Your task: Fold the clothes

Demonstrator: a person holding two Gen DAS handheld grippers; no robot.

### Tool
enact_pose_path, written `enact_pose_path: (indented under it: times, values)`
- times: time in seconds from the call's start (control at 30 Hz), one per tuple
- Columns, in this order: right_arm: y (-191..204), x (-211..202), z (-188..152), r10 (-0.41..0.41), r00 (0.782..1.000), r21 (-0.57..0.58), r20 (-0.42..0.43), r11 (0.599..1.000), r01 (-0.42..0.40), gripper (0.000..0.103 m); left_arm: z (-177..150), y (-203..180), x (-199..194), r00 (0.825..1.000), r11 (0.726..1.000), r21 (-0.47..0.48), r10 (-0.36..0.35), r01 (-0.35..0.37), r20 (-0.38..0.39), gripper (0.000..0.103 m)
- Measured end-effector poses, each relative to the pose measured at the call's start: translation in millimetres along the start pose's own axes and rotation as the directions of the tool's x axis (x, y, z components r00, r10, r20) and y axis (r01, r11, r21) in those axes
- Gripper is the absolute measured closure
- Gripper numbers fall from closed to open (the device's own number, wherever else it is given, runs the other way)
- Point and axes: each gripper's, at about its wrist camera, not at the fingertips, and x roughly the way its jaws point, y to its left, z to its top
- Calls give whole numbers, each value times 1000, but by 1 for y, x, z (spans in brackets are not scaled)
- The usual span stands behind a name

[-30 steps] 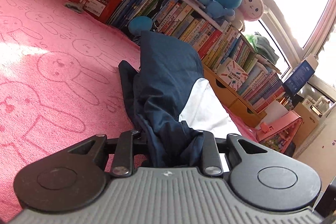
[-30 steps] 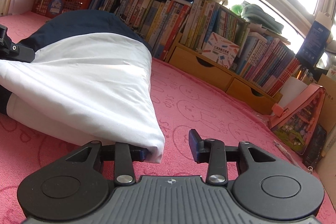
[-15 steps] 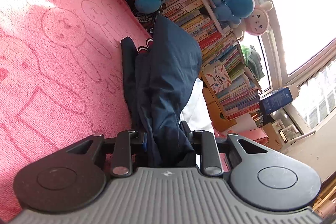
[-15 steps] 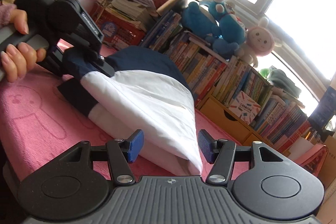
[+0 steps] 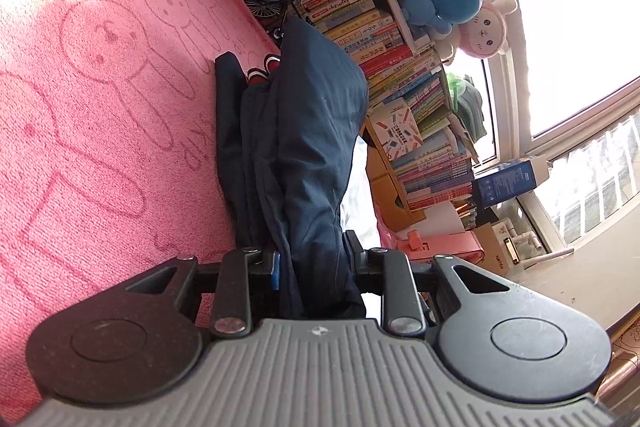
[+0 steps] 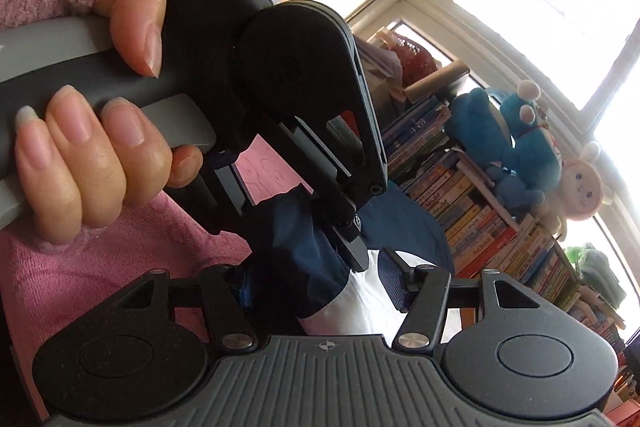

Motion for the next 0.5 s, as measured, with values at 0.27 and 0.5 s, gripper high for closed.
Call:
enact_pose_path:
  times: [0.27,0.5]
  values:
    - [0,3,-7,-48,999,-58,-3,997,48,76,10,8,-1,998,998,-46,-53,51,-33,80]
    - [3,3,-13,-72,997,-51,-6,996,72,89,14,23,-10,995,985,-142,-95,94,2,73]
